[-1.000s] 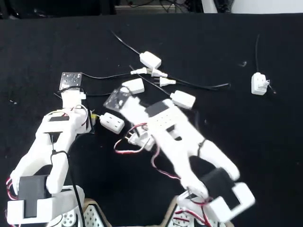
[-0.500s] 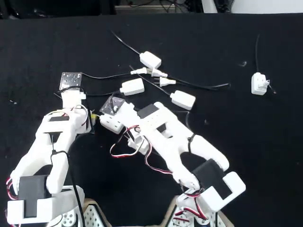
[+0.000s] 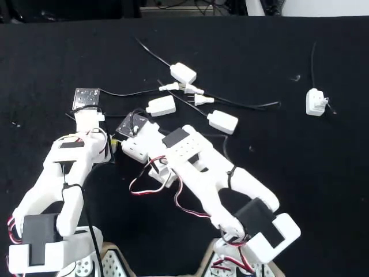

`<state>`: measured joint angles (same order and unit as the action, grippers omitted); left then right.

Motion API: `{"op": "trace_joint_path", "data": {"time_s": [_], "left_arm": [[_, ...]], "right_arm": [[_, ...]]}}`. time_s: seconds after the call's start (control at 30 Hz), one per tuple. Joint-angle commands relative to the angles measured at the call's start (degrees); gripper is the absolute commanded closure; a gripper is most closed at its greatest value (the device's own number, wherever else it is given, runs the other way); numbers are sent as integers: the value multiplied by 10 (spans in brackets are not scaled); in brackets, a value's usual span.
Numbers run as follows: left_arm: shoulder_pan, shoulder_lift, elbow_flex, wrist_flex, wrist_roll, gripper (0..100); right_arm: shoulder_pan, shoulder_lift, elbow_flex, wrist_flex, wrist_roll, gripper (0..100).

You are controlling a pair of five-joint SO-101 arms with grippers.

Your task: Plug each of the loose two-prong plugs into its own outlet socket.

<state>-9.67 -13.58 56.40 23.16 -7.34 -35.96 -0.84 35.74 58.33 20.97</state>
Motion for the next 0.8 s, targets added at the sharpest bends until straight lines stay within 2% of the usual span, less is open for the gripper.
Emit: {"op": "trace_joint_path", "data": {"time_s": [0.0,0.13,0.27,0.43,0.63,0.77], "left_arm": [[-3,-7,-7,-6,2,785],[-3,-7,-7,-6,2,785],[-4,-7,-7,-6,2,785],[-4,-7,-7,-6,2,785],[-1,-13,-12,-6,3,785],[0,-26,-48,13,4,785]], "right_arm": [[18,7,1,-18,8,825],[20,22,7,-18,24,848],[19,22,14,-31,25,992],[34,-13,16,-25,25,988],[58,-203,15,9,58,988],[57,-252,38,-69,58,988]]}}
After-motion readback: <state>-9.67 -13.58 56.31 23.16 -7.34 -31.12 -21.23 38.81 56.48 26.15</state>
